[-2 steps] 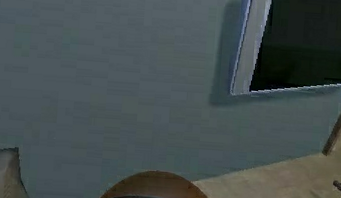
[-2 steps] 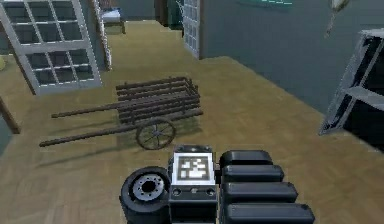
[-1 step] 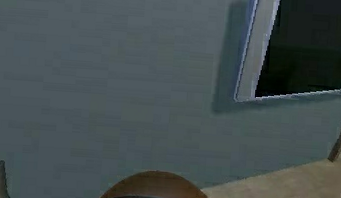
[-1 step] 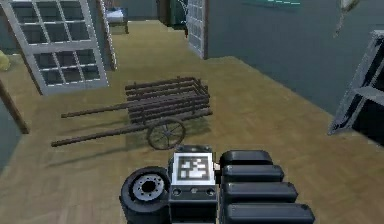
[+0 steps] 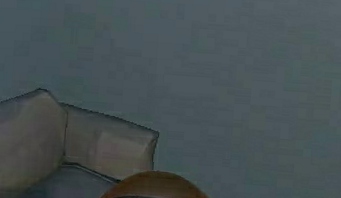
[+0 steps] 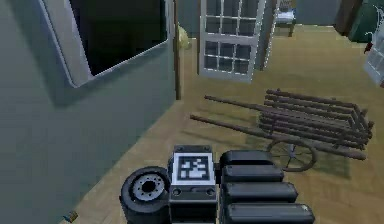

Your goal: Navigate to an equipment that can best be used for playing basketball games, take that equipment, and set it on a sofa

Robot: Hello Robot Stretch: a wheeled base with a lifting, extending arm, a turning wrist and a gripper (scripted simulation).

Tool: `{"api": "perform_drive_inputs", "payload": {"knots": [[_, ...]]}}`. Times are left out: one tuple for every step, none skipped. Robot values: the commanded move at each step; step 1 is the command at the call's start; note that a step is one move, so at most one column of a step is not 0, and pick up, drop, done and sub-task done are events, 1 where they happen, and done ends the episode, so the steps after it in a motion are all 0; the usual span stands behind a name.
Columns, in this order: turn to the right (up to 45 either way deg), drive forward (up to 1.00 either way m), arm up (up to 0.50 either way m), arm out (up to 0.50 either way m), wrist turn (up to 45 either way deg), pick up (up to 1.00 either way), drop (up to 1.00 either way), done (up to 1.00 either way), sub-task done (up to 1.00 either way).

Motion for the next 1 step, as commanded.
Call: {"api": "perform_drive_inputs", "payload": {"knots": [[39.0,0.00,0.00,0.00,0.0,0.00,0.00,0.00,0.00]]}}
